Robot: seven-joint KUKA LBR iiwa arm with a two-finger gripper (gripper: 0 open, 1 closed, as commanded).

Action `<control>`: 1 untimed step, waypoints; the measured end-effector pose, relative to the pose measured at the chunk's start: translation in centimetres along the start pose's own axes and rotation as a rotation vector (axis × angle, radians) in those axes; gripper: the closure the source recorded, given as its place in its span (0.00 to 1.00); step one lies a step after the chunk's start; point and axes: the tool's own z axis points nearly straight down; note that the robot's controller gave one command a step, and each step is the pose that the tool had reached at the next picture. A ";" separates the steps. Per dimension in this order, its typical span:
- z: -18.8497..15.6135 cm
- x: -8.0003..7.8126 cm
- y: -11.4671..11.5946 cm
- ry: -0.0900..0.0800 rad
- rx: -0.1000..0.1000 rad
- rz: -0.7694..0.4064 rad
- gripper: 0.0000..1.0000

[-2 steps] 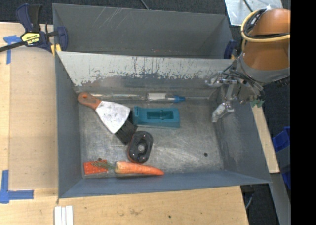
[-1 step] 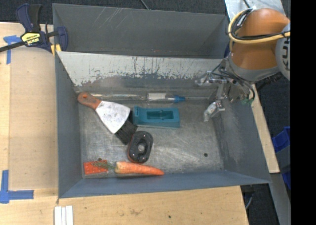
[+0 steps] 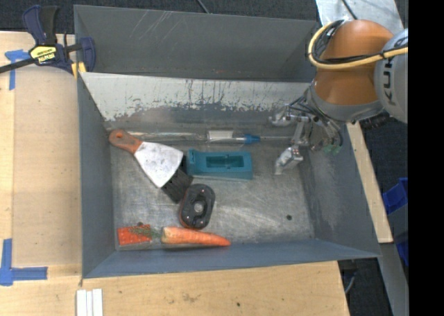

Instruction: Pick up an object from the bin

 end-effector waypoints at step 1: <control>0.1 0.2 1.8 0.003 0.000 0.181 0.00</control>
Offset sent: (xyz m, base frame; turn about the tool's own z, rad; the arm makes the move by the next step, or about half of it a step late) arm 0.0185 0.0603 -0.0227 -0.3086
